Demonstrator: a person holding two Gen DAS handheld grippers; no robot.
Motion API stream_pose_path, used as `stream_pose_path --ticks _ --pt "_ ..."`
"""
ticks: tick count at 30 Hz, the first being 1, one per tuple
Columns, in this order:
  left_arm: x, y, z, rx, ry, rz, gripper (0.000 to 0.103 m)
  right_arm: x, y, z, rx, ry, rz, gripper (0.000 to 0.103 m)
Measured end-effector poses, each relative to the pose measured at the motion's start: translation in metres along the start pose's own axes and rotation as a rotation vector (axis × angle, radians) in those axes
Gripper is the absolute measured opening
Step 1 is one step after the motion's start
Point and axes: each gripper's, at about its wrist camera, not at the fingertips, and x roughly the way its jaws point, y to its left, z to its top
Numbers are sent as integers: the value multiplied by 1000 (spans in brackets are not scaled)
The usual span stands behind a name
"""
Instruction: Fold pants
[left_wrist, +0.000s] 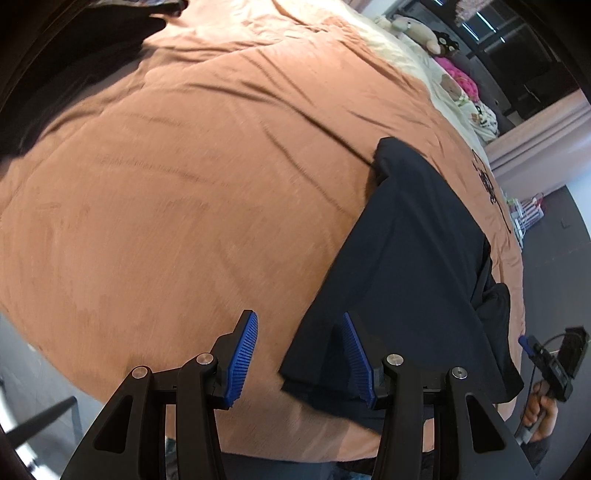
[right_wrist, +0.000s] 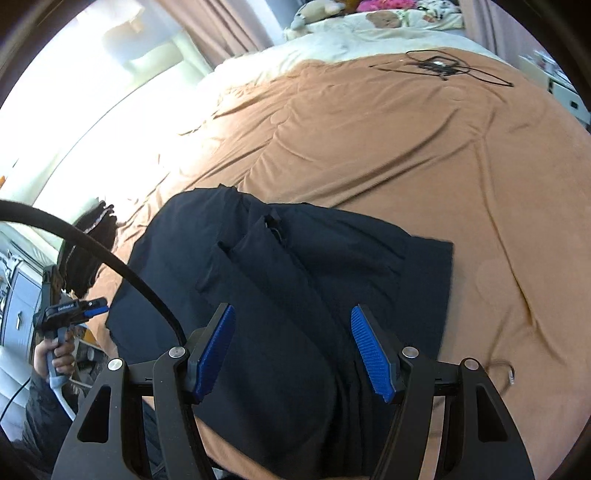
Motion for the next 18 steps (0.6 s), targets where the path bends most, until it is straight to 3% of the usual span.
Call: stream_pose_path --ticks 2,15,18 --pt "1 2 -5 -7 0 3 50 13 2 11 -16 14 11 59" --pt "13 -4 -15 -23 18 -20 49 84 21 63 -74 99 40 59" --pt "17 -8 -18 -12 32 -8 40 94 24 73 -84 127 25 59"
